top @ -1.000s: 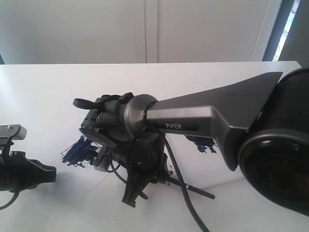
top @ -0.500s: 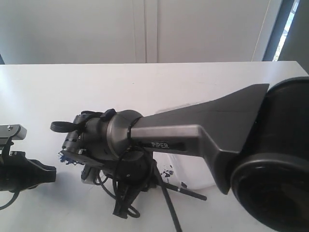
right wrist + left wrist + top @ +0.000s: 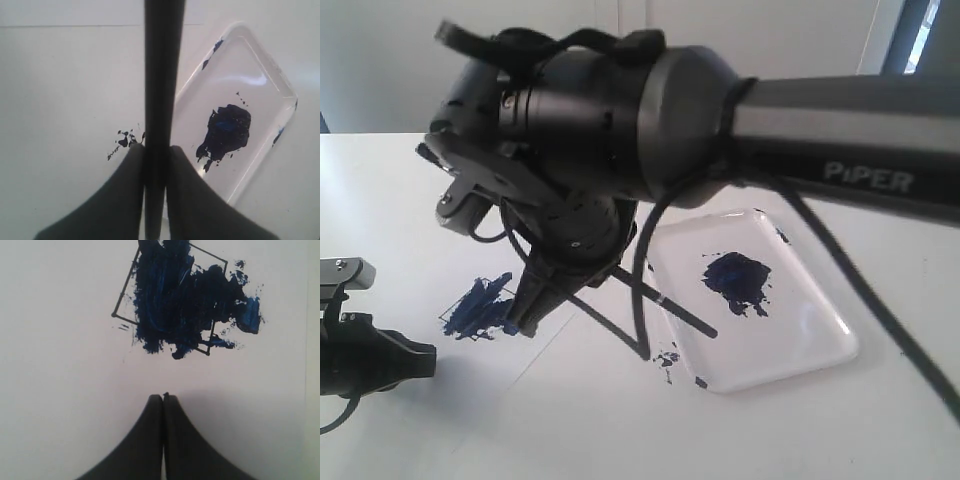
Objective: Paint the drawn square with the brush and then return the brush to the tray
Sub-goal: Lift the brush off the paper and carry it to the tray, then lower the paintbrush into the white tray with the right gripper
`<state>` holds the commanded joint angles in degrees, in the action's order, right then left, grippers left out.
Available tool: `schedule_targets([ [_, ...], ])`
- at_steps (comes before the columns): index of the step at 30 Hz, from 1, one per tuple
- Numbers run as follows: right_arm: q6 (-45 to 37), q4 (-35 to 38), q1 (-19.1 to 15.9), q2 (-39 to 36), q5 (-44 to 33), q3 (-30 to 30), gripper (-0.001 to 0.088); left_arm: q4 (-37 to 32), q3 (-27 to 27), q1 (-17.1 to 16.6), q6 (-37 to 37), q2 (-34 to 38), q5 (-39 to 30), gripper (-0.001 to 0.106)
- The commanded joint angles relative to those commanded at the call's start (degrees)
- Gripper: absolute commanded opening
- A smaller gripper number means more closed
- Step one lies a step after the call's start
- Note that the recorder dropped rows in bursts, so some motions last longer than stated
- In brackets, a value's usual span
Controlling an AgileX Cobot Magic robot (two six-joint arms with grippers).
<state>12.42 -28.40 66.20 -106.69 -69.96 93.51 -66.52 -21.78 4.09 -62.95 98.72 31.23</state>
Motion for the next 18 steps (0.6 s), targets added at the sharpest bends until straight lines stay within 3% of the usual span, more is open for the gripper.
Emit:
schedule_targets([
  [4, 1.3, 0.0, -2.0, 1.4, 0.0, -2.5, 0.0000, 0.0, 0.0, 0.0, 0.0, 0.0, -0.5, 0.001],
  [11, 6.4, -2.7, -6.5, 5.0, 0.0, -12.0, 0.0000, 0.0, 0.0, 0.0, -0.2, 0.0, -1.7, 0.001],
  [18, 16.6, -2.4, -10.4, 13.9, 6.3, -28.1, 0.0000, 0.0, 0.0, 0.0, -0.3, 0.0, -1.7, 0.001],
])
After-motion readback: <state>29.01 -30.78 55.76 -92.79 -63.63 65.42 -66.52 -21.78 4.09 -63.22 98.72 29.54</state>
